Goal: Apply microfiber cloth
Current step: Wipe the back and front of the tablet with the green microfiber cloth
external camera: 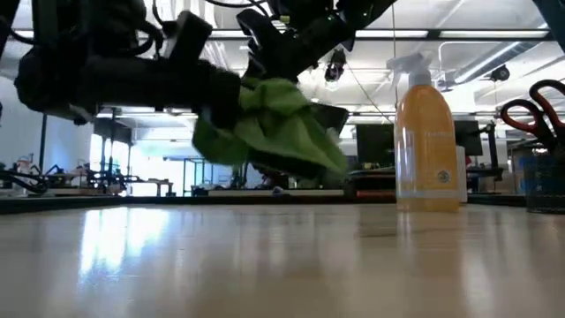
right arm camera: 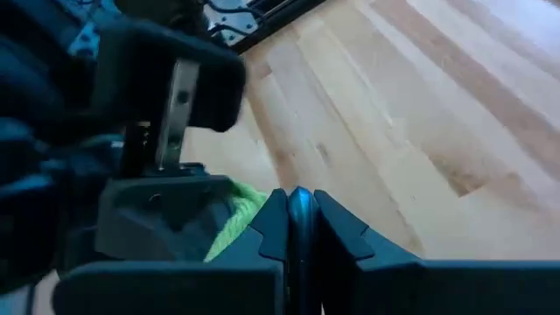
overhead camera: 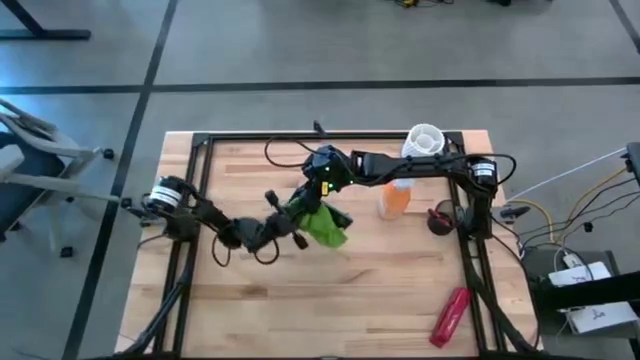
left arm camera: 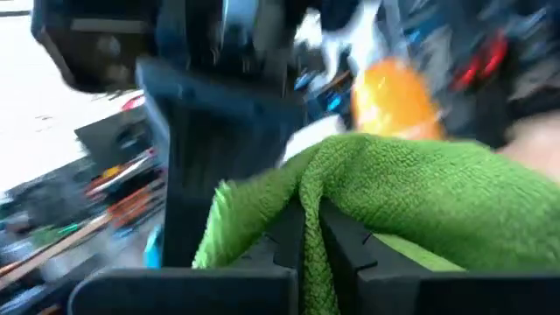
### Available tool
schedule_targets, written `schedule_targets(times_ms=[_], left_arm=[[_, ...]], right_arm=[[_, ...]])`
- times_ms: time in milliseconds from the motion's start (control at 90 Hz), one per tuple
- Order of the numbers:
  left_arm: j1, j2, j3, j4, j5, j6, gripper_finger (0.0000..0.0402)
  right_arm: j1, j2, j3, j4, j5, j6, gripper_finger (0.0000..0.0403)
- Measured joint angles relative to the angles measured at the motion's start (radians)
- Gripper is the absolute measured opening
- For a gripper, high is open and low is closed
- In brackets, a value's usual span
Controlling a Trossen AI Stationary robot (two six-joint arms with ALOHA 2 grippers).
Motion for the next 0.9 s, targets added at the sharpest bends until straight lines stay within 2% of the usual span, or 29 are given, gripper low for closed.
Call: schedule_targets(times_ms=[89,233,378,444,500,700,900], left_arm=[[0.015,0.002,0.038,-0.068,0.088,-0.044,0.0],[0.016,0.087,0.14,-0.132,0.136,-0.076,0.0],[-0.004,0.218,0.24,-0.065,0.068,-0.034,0.0],[-0.015,0.273,0.263,0.018,0.044,0.019,0.0],[-0.022,0.303,0.278,0.025,0.036,0.046,0.0],[-0.042,0.331,0.315,0.026,0.02,0.091,0.0],[-0.065,0.297,0.315,0.026,0.024,0.208,0.0]], right_arm=[[0.002,0.0,0.0,-0.001,-0.007,0.0,0.0008],[0.002,0.0,-0.003,-0.026,-0.003,-0.008,0.0008],[0.0,0.0,-0.006,-0.077,0.005,-0.034,0.0008],[0.002,0.0,-0.006,-0.085,0.002,-0.034,0.0008],[0.003,0.0,-0.006,-0.1,-0.003,-0.036,0.0008],[0.001,-0.002,-0.006,-0.117,-0.07,0.004,0.0008],[-0.02,-0.01,0.001,-0.121,-0.175,0.056,0.0008]])
